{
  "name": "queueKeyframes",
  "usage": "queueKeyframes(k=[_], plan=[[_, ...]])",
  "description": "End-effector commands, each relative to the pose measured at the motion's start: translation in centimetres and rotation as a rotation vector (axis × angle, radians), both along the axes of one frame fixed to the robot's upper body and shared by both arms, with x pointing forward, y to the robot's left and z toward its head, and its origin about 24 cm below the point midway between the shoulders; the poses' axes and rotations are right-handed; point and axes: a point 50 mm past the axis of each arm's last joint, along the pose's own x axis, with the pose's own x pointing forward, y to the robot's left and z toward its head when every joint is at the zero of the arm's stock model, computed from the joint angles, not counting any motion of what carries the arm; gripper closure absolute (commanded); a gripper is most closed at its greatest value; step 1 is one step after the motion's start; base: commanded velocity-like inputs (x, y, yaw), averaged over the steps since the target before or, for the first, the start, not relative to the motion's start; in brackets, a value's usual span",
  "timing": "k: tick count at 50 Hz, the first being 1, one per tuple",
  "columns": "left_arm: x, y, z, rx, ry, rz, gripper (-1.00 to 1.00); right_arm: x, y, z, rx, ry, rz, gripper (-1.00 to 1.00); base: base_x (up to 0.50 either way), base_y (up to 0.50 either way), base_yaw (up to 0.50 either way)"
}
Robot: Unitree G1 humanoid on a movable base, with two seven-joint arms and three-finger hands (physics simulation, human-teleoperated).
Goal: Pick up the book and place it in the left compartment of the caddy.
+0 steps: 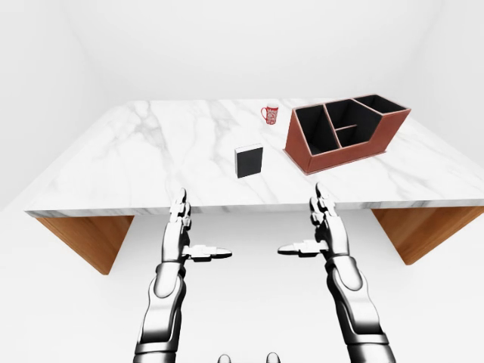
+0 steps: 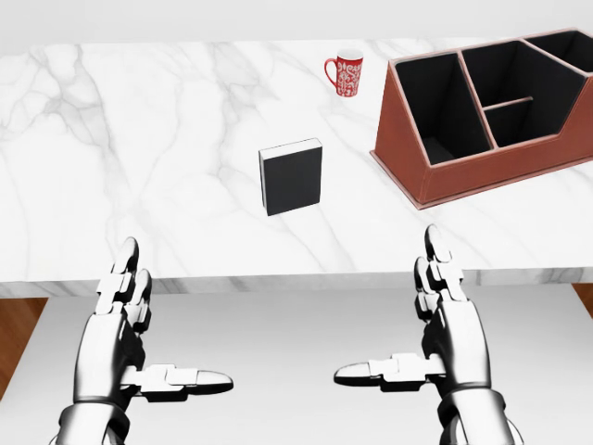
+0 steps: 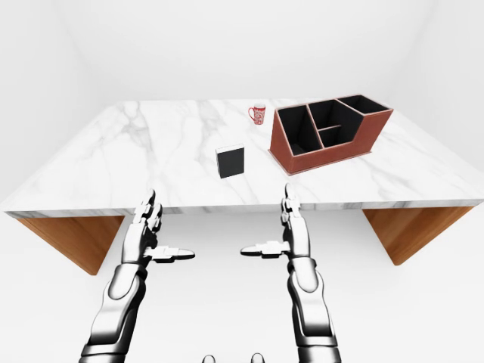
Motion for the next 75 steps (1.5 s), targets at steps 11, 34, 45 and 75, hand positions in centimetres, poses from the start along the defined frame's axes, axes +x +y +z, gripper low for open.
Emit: queueKeyframes(k=[11,34,45,75], plan=[[-0.1,-0.1,0.0,0.004,-0.013,-0.008,-1.0,-1.0,-1.6,3.1,-0.05,-0.121,-0.07,-1.0,0.0,0.0,0.0],[0.0,0.0,-0.3,0.013,-0.013,-0.004,-1.0,-4.6,-7.1,8.4,-0.019,-0.31,-0.251,-1.0,0.0,0.0,0.0],[0.2,0.1,-0.6,0.008,-0.014,-0.004,-1.0,-6.3,-9.9,10.8,0.02,-0.432,-0.315,-1.0,0.0,0.0,0.0],[-0.3,0.0,0.1,0.006,-0.019,-0.001,-1.0,-11.1,-16.8,10.7,0.04,-0.447,-0.517,-1.0,0.0,0.0,0.0]])
